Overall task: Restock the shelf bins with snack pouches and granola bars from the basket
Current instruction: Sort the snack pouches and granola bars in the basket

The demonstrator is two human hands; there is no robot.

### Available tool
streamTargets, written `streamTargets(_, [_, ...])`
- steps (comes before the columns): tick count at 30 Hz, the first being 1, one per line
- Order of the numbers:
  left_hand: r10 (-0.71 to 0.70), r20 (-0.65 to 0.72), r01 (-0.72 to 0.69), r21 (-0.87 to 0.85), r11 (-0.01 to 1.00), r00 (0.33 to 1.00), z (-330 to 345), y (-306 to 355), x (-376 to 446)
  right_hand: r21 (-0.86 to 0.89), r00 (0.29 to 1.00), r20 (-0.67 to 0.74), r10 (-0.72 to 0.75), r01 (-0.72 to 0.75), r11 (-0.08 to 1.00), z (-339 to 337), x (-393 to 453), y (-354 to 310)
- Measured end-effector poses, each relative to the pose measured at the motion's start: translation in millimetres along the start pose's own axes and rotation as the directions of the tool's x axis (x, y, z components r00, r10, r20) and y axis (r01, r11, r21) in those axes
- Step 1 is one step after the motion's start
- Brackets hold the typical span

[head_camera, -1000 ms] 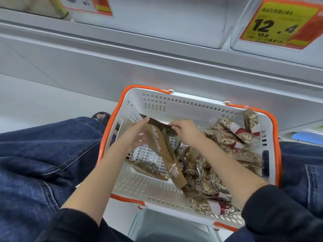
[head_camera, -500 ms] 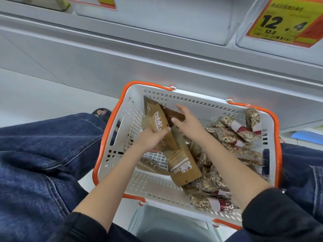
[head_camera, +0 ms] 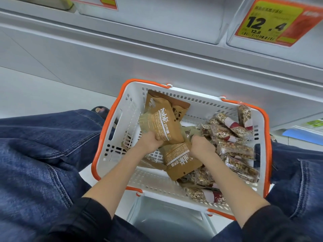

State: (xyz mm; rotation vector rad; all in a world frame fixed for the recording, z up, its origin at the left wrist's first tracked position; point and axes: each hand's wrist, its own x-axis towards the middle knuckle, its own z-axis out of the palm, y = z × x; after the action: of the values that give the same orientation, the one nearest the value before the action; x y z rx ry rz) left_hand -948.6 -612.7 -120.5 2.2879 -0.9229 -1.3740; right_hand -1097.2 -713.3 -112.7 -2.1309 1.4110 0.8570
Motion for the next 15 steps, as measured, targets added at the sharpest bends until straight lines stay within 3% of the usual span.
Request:
streamTargets(4, [0.108,0.016,-0.107,-0.063,0.992,0.994,3.7,6.6,-11.4,0.113,0.999,-0.005,-0.04,0.04,0.993,-3.5,1.5,9.9])
streamTargets(8, [0.276,0.038,-0.275,-0.026,0.961,0.96,7.1,16.7,-17.3,0.304,0.969,-0.103,-0.226,0.247,0.92,-19.0,-10.4,19.4])
streamTargets(12, [0.384,0.06,-0.388,0.132,0.912,0.922,8.4,30.8,-19.3,0.285,0.888,-0.26,-0.378,0.445,0.849,-50.1,-45.8,26.4])
streamTargets(15, [0.565,-0.019,-0.551,0.2,0.81,0.825,5.5,53.2,-31.3,0.155,0.835,-0.194,-0.515,0.544,0.825,-70.5,-71.1,30.7])
